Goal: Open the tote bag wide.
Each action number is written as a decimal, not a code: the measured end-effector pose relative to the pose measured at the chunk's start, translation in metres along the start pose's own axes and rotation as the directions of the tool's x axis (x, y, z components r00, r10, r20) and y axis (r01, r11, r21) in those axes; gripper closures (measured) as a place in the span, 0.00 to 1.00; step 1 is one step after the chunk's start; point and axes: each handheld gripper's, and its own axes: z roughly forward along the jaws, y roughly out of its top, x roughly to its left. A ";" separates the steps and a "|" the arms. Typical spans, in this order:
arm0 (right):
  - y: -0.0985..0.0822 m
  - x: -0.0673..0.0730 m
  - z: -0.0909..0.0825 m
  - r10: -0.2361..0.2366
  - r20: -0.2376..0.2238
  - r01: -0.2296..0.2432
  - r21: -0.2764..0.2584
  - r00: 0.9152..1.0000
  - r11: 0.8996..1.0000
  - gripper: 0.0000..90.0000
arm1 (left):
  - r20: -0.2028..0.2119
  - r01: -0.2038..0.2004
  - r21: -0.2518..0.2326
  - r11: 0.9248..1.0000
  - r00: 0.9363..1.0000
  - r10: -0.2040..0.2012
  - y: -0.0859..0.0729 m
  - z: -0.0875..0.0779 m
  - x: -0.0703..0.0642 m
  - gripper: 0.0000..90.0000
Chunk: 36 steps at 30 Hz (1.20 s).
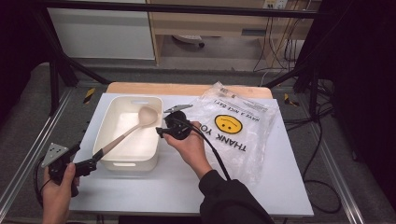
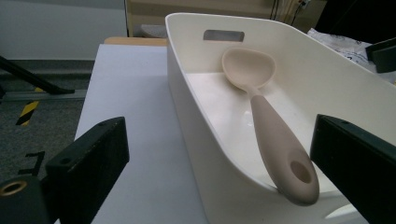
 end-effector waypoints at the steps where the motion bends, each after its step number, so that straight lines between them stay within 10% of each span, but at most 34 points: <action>1: 0.000 0.002 -0.003 -0.008 0.002 0.008 -0.002 1.000 1.000 0.43 | -0.002 -0.002 -0.001 1.000 1.000 0.002 0.000 0.000 0.000 0.04; 14: -0.008 -0.012 -0.049 -0.099 0.045 0.098 0.010 0.994 0.995 0.11 | -0.004 -0.006 -0.003 1.000 1.000 0.006 0.000 0.000 -0.001 0.04; 36: -0.058 -0.074 -0.087 -0.056 0.105 0.056 0.006 0.993 0.998 0.08 | -0.004 -0.016 0.001 1.000 1.000 0.016 -0.001 0.000 -0.001 0.04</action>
